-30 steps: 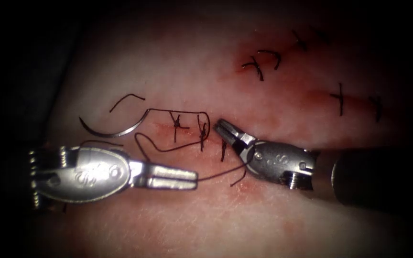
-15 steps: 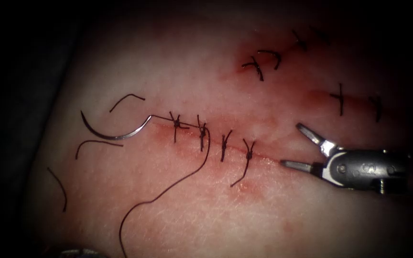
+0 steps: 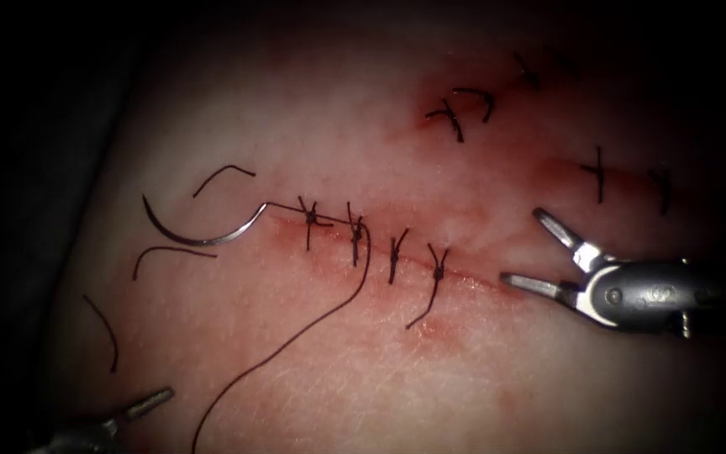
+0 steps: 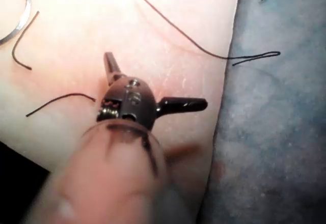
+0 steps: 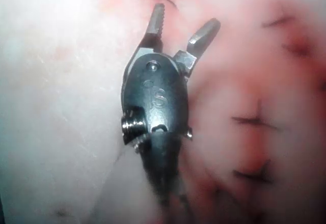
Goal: Wound Closure
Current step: Set the suture down from the left gripper, then grab the remaining suture end with the left tool.
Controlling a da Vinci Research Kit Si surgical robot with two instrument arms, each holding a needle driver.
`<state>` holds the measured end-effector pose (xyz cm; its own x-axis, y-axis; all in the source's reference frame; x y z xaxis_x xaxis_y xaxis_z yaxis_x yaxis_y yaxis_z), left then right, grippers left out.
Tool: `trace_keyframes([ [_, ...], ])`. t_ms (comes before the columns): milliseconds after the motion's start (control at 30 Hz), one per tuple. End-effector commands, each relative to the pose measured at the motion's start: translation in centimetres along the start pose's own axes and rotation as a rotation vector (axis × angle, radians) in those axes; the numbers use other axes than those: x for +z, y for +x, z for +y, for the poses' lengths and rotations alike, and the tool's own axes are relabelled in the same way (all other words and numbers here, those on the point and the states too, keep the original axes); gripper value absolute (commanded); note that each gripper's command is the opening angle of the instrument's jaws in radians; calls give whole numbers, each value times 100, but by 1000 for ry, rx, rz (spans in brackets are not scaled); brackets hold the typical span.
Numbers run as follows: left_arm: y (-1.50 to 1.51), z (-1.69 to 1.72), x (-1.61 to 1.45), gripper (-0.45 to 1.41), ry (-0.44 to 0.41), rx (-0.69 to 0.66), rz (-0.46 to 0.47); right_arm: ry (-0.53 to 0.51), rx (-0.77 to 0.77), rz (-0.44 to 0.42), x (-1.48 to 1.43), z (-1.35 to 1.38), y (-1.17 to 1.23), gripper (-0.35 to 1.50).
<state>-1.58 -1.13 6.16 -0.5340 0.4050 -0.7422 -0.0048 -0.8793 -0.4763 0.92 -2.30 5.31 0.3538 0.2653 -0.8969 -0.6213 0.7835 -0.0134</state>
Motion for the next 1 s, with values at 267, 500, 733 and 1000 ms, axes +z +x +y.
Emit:
trace_keyframes([
  [267, 29, -18, -89, 135, 118, -22, 84, -11, 21, 11, 10, -10, -5, 148],
  [500, 78, -33, -68, 81, 259, -22, 106, -11, 28, 6, 13, -10, -3, 146],
  [733, 133, -40, 39, 74, 376, -6, 71, 6, -14, -10, 11, -13, 0, 145],
  [1000, 167, -58, 140, 61, 448, -25, 76, 7, -31, -8, 9, -15, 2, 141],
])
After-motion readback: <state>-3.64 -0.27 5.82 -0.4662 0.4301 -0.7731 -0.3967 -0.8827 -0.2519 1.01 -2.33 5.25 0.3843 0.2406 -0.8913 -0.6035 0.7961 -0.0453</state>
